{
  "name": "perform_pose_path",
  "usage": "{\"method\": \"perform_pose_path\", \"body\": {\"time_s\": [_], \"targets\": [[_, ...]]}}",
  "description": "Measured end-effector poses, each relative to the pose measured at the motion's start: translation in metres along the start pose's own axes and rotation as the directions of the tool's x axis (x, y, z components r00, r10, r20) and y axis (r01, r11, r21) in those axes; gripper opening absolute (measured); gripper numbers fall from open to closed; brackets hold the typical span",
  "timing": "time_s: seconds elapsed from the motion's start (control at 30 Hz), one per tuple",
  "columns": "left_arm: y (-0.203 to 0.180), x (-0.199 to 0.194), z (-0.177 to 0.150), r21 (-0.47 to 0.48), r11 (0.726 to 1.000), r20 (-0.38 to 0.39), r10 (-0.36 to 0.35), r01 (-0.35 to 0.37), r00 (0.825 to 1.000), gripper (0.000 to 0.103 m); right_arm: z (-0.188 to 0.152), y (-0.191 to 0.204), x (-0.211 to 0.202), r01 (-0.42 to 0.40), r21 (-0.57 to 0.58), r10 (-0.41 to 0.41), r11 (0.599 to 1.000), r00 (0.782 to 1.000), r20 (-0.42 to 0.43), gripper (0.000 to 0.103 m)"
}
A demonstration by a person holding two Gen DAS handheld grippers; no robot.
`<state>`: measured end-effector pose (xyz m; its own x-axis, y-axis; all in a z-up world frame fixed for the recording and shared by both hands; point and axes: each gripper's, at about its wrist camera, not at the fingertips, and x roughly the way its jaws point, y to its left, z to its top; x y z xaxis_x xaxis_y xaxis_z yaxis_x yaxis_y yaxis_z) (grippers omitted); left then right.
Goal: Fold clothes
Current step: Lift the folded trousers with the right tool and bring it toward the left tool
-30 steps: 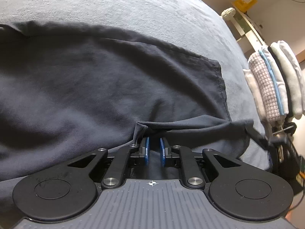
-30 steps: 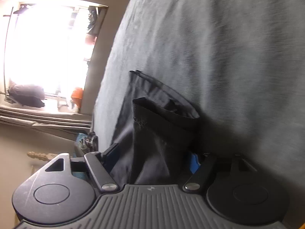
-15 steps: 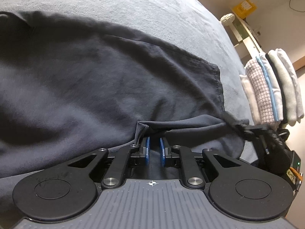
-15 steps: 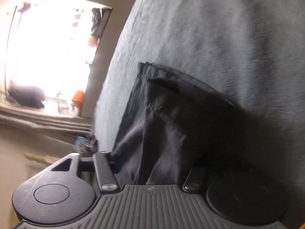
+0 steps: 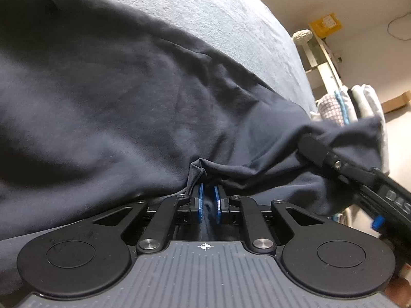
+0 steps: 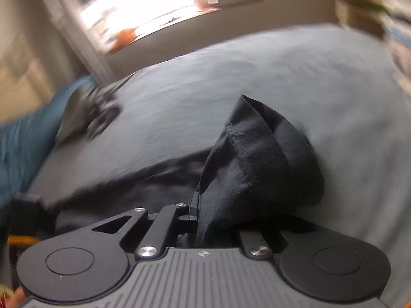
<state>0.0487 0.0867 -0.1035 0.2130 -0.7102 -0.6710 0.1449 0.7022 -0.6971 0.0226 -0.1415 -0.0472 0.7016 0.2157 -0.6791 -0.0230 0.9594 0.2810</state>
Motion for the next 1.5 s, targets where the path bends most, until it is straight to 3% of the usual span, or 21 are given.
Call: {"method": "perform_pose_path", "body": {"time_s": [0.37,0.47,0.57,0.67,0.73,0.87,0.97,1.0,1.13,1.4,1.5], "targets": [[0.032,-0.075,-0.017,-0.040,0.999,0.039,0.008,-0.007,0.999,0.012,0.001,0.098,0.006,-0.007,-0.258,-0.003,0.966,0.999,-0.039,0.004],[0.051,-0.111,-0.025,-0.073,0.997,0.085,0.032,-0.025,0.996,0.012,-0.005,0.126,0.010,-0.007,-0.349,-0.012,0.937,0.998,-0.054,0.004],[0.073,-0.151,-0.029,-0.126,0.991,0.156,0.057,-0.038,0.986,0.012,-0.015,0.160,0.022,-0.017,-0.474,-0.022,0.880,0.997,-0.078,0.004],[0.094,-0.192,-0.032,-0.186,0.982,0.240,0.075,-0.030,0.968,0.012,-0.038,0.202,0.034,-0.036,-0.655,-0.040,0.755,0.994,-0.101,0.004],[0.107,-0.216,-0.033,-0.228,0.974,0.298,0.081,-0.012,0.951,0.013,-0.063,0.232,0.044,-0.041,-0.794,-0.069,0.607,0.992,-0.104,0.004],[0.127,-0.247,-0.039,-0.288,0.957,0.366,0.085,0.026,0.927,0.013,-0.123,0.276,0.063,-0.051,-0.966,-0.115,0.255,0.990,-0.083,0.004],[0.137,-0.261,-0.045,-0.311,0.949,0.395,0.074,0.057,0.916,0.013,-0.151,0.292,0.066,-0.066,-0.992,-0.114,0.107,0.990,-0.079,0.004],[0.139,-0.265,-0.047,-0.315,0.946,0.405,0.068,0.069,0.912,0.013,-0.157,0.296,0.067,-0.070,-0.995,-0.114,0.073,0.990,-0.078,0.004],[0.138,-0.279,-0.050,-0.279,0.951,0.431,-0.001,0.135,0.902,0.014,-0.167,0.301,0.069,-0.081,-0.997,-0.125,0.002,0.989,-0.081,0.004],[0.118,-0.260,-0.059,-0.161,0.985,0.293,-0.005,0.055,0.956,0.022,-0.170,0.311,0.067,-0.109,-0.985,-0.103,-0.134,0.990,-0.095,0.004],[0.124,-0.251,-0.063,-0.182,0.983,0.297,0.038,0.017,0.954,0.032,-0.172,0.313,0.067,-0.115,-0.976,-0.100,-0.187,0.990,-0.097,0.005]]}}
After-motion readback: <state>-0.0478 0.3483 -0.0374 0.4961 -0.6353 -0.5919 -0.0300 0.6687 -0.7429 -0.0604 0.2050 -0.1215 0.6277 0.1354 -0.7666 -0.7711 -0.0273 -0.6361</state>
